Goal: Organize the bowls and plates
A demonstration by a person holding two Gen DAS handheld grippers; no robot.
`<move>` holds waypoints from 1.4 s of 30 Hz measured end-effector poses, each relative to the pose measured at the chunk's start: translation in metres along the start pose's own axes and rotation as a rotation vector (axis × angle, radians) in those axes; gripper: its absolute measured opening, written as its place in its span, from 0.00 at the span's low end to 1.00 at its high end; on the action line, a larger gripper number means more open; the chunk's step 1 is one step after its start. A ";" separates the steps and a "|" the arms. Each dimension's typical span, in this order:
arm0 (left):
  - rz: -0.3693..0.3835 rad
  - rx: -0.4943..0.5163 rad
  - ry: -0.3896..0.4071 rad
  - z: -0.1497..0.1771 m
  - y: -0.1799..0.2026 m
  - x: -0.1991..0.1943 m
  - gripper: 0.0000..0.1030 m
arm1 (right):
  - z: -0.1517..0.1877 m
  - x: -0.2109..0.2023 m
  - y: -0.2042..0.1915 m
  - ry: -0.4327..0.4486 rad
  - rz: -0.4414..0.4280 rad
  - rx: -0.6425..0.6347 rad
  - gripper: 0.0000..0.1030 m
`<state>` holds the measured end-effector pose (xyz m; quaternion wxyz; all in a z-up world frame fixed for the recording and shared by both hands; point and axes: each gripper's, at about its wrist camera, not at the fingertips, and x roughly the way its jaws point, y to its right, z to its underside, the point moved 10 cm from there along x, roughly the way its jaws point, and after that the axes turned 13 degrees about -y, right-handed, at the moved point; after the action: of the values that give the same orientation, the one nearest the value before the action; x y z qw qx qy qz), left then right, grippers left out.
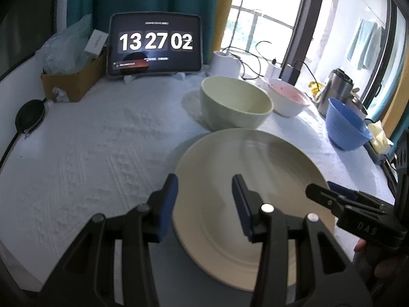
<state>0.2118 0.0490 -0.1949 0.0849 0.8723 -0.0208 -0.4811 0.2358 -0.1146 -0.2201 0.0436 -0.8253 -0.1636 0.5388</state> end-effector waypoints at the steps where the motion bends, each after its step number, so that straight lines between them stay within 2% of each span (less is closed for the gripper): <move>1: 0.001 0.007 0.001 0.000 0.004 -0.001 0.44 | 0.000 -0.002 0.003 0.004 -0.002 0.004 0.58; 13: 0.004 0.065 0.004 0.000 0.046 -0.007 0.44 | 0.004 -0.022 0.032 0.045 -0.020 0.043 0.58; 42: -0.011 0.214 -0.017 -0.005 0.153 0.005 0.44 | 0.009 -0.057 0.133 0.129 -0.042 0.182 0.58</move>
<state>0.2262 -0.1011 -0.1708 -0.0115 0.8724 -0.0682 -0.4839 0.2361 -0.2590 -0.2067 0.1400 -0.8472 -0.1280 0.4962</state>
